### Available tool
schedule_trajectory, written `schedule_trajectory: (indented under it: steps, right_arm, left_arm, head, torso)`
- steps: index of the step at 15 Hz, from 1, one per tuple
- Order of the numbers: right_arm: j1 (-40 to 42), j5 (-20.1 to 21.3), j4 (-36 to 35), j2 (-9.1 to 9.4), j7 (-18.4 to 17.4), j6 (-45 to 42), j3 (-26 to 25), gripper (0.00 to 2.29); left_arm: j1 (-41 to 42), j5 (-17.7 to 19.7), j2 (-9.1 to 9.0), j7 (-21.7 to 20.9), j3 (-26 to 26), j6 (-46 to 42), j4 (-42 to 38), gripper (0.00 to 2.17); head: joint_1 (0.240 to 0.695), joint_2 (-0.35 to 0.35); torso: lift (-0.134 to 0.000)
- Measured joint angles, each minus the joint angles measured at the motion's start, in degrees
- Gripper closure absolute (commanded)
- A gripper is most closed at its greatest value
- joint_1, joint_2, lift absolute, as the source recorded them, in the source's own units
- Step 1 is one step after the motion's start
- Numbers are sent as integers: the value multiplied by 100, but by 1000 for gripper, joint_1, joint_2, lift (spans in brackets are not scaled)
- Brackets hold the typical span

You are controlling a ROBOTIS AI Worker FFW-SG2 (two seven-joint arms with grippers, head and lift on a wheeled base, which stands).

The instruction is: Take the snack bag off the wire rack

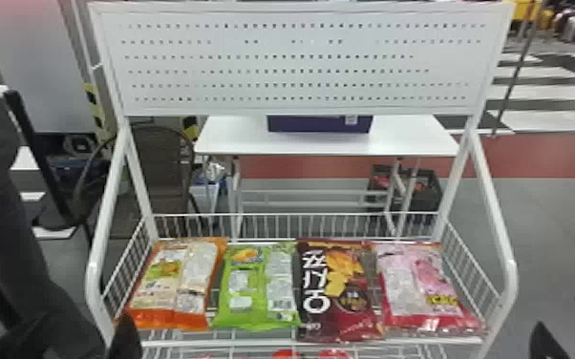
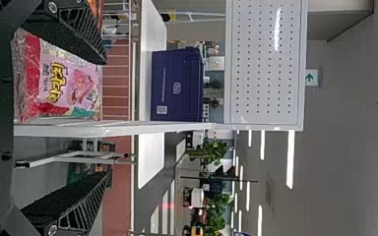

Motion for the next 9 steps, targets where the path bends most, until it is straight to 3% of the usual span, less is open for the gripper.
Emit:
schedule_trajectory:
  steps: [9]
  right_arm:
    - [-12,17,-8,9,8,-6,8,83]
  left_arm:
    - [-30,2,-2,0,0,0,26,164]
  head:
    - [499,0]
  torso:
    - [0]
